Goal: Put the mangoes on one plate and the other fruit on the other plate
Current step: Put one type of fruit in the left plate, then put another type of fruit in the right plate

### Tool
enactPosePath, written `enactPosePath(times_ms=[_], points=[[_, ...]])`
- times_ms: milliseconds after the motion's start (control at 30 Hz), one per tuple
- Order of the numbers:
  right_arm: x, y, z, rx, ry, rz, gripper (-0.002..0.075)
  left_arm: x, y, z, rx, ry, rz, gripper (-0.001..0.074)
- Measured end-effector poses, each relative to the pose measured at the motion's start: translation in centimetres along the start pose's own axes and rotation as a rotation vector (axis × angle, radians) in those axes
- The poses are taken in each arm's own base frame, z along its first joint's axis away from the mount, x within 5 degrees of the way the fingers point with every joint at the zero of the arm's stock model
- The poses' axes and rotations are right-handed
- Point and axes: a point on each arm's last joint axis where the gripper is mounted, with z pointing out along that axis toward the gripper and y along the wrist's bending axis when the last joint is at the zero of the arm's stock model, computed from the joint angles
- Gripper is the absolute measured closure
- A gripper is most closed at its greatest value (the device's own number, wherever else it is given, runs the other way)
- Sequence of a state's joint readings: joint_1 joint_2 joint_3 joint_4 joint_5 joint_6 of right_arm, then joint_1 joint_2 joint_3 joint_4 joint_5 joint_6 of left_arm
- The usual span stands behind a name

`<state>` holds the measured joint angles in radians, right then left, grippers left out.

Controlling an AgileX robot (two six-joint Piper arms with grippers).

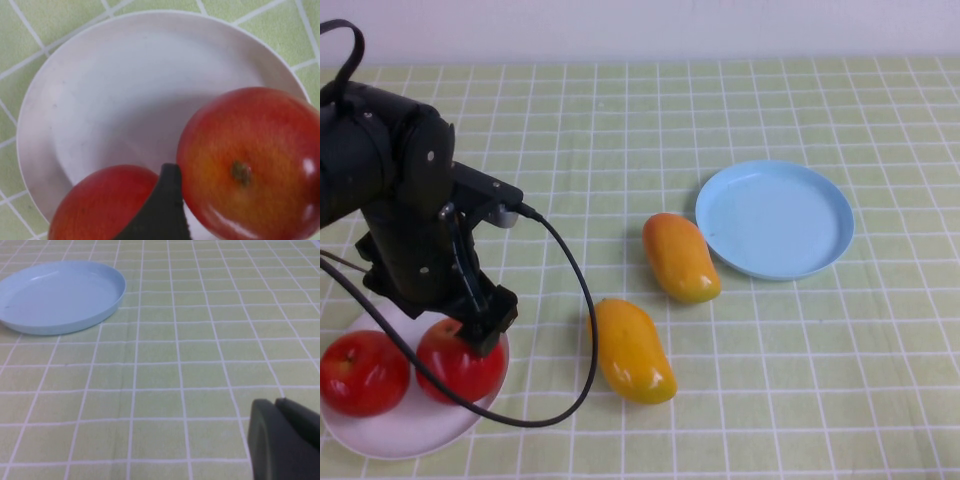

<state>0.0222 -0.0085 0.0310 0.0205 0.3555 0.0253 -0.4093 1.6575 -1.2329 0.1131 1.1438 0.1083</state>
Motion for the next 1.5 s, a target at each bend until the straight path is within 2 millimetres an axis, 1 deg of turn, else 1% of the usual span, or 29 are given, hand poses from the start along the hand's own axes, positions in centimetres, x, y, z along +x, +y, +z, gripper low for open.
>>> enactPosePath(times_ms=[267, 333, 433, 467, 500, 567, 600, 633, 667, 700, 767, 833, 933, 967, 1000, 1067, 1133, 1233, 1367, 1500], points=[[0.0, 0.0, 0.0, 0.0, 0.0, 0.0, 0.0743, 0.0, -0.2, -0.2, 0.005, -0.005, -0.003, 0.0066], [0.0, 0.0, 0.0, 0.0, 0.0, 0.0, 0.0742, -0.1, -0.7, -0.8, 0.0, -0.046, 0.015, 0.0066], [0.0, 0.0, 0.0, 0.0, 0.0, 0.0, 0.0743, -0.6, -1.6, -2.4, -0.001, -0.149, 0.024, 0.007], [0.0, 0.0, 0.0, 0.0, 0.0, 0.0, 0.0742, -0.7, -2.0, -3.1, 0.001, -0.186, 0.019, 0.0085], [0.0, 0.0, 0.0, 0.0, 0.0, 0.0, 0.0742, -0.6, -2.3, -3.7, 0.002, -0.221, 0.014, 0.012], [0.0, 0.0, 0.0, 0.0, 0.0, 0.0, 0.0742, -0.3, -2.8, -5.0, 0.009, -0.271, 0.012, 0.0232], [0.0, 0.0, 0.0, 0.0, 0.0, 0.0, 0.0742, -0.1, -3.0, -5.3, 0.012, -0.288, 0.013, 0.0301], [0.0, 0.0, 0.0, 0.0, 0.0, 0.0, 0.0742, 0.2, -3.1, -5.9, 0.017, -0.317, 0.01, 0.0418], [0.0, 0.0, 0.0, 0.0, 0.0, 0.0, 0.0742, 0.6, -3.1, -6.3, 0.02, -0.343, 0.005, 0.0521], [0.0, 0.0, 0.0, 0.0, 0.0, 0.0, 0.0743, 1.1, -3.0, -6.7, 0.019, -0.367, 0.002, 0.0596], [0.0, 0.0, 0.0, 0.0, 0.0, 0.0, 0.0742, 2.2, -3.0, -7.5, 0.018, -0.413, -0.007, 0.0669], [0.0, 0.0, 0.0, 0.0, 0.0, 0.0, 0.0742, 3.5, -3.0, -8.3, 0.016, -0.466, -0.017, 0.0705], [0.0, 0.0, 0.0, 0.0, 0.0, 0.0, 0.0742, 5.8, -2.9, -9.9, 0.016, -0.554, -0.041, 0.0723], [0.0, 0.0, 0.0, 0.0, 0.0, 0.0, 0.0742, 6.5, -2.9, -10.1, 0.016, -0.575, -0.048, 0.0725], [0.0, 0.0, 0.0, 0.0, 0.0, 0.0, 0.0743, 7.6, -2.9, -10.7, 0.016, -0.611, -0.055, 0.0727], [0.0, 0.0, 0.0, 0.0, 0.0, 0.0, 0.0742, 9.2, -3.0, -11.0, 0.015, -0.648, -0.059, 0.073], [0.0, 0.0, 0.0, 0.0, 0.0, 0.0, 0.0743, 11.3, -3.0, -11.3, 0.014, -0.689, -0.064, 0.0731], [0.0, 0.0, 0.0, 0.0, 0.0, 0.0, 0.0743, 14.2, -3.1, -11.1, 0.015, -0.733, -0.089, 0.0731], [0.0, 0.0, 0.0, 0.0, 0.0, 0.0, 0.0742, 16.8, -3.2, -10.0, -0.007, -0.732, -0.098, 0.0731], [0.0, 0.0, 0.0, 0.0, 0.0, 0.0, 0.0742, 17.9, -3.2, -9.6, -0.019, -0.705, -0.099, 0.0731]])
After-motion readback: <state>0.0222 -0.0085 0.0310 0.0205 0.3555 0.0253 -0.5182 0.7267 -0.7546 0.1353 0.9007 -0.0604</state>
